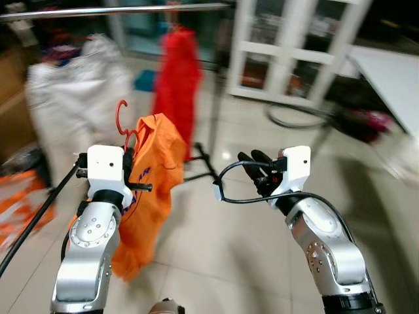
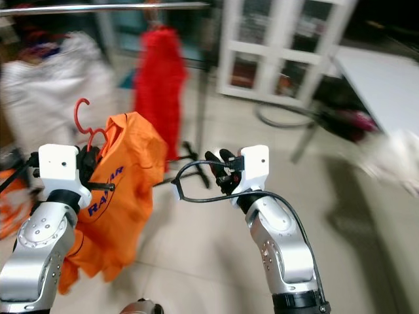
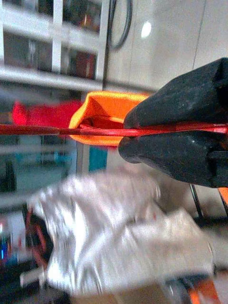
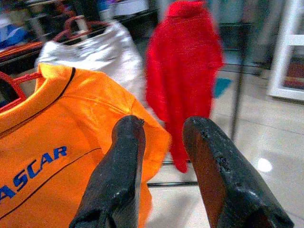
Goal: Hang hanger
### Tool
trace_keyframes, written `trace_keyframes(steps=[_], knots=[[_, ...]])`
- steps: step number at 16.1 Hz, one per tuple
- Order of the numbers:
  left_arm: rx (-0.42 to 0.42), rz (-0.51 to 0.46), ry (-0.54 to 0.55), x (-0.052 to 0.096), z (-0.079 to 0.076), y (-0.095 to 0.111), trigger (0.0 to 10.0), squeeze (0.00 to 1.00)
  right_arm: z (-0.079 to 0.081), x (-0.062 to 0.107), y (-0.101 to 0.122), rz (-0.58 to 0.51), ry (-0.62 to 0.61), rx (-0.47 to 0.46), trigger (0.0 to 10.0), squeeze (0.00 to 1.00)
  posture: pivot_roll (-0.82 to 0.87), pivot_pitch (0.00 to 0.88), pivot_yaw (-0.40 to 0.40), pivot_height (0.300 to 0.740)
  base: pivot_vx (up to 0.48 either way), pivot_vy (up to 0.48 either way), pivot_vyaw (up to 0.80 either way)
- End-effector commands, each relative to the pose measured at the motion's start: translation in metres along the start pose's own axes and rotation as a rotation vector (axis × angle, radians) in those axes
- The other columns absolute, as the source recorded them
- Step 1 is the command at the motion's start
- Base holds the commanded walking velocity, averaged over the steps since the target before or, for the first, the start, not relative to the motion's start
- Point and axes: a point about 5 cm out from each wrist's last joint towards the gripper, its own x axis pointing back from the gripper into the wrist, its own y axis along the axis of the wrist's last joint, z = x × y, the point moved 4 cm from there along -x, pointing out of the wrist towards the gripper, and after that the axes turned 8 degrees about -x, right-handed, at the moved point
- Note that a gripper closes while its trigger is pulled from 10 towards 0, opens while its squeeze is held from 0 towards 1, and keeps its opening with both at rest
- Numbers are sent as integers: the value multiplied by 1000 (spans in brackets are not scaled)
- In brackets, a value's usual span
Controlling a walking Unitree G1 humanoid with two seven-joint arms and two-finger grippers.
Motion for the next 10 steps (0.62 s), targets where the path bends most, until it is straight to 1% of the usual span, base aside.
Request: trace_keyframes(steps=[1,5,7,8,10], knots=[[-25,-63,32,0,8,16,10000,0,4,-4,2,1,25,0,10000,0,64,16,-24,740,334,0,800],[-39,-59,27,2,8,16,10000,0,5,-5,-1,7,32,1,10000,0,74,19,-22,740,336,0,800],[-52,-65,-14,-5,7,21,10000,0,-4,-7,-2,-6,-47,-12,10000,0,80,20,-21,740,337,0,0],[-54,-67,-34,-8,6,22,10000,0,-6,-8,-2,-8,-59,-2,10000,0,80,20,-21,740,337,0,0],[-64,-81,-90,-19,1,26,10000,0,-9,-9,2,-24,-69,20,10000,0,77,19,-19,740,328,0,0]])
